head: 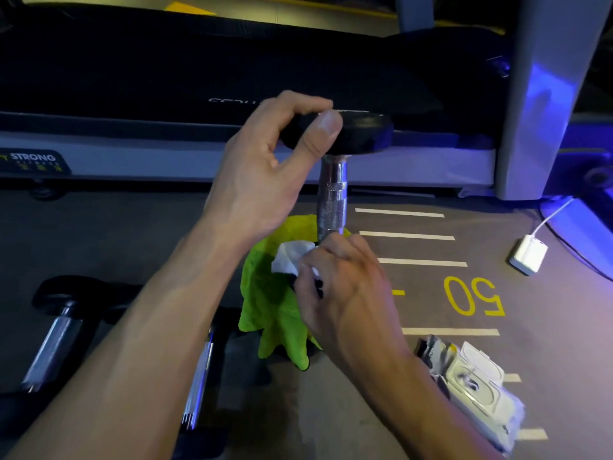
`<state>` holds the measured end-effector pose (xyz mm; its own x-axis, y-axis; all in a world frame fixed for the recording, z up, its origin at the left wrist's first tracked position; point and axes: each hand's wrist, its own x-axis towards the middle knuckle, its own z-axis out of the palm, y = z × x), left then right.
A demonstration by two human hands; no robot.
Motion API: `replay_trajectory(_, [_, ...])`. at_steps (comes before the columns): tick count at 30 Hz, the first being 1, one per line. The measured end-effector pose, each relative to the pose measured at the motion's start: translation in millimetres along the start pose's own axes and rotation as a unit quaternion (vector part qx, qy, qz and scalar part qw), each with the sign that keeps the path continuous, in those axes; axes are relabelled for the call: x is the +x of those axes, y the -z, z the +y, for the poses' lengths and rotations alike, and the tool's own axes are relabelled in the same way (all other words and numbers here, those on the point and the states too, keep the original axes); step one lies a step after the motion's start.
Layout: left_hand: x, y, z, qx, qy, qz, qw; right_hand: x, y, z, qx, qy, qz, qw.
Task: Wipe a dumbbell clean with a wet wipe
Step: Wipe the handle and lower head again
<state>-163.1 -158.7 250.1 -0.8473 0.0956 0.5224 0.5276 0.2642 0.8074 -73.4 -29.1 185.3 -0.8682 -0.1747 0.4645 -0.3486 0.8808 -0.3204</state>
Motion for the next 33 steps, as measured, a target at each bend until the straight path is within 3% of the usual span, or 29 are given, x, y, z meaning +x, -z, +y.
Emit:
replay_trajectory(7, [-3.0, 4.6, -0.4, -0.012, -0.008, -0.026, 1.0, -7.7, 16.5, 36.0, 0.08, -0.105, 0.051, 0.99])
replay_trajectory(13, [-4.3, 3.2, -0.8, -0.043, -0.033, -0.054, 0.997, -13.2, -0.7, 6.7, 0.038, -0.032, 0.018, 0.999])
replay_trajectory(19, [-3.0, 11.3, -1.0, -0.049, -0.028, -0.072, 0.996, -5.8, 10.0, 27.1, 0.179, -0.134, 0.033, 0.974])
replay_trajectory(25, [1.1, 16.8, 3.2, 0.038, -0.076, -0.088, 0.992, -14.4, 6.5, 19.9, 0.207, -0.099, -0.005, 0.973])
replay_trajectory(33, [10.2, 15.0, -3.0, 0.02, -0.055, -0.068, 0.996, 14.3, 0.6, 20.5, 0.188, -0.066, 0.058, 0.978])
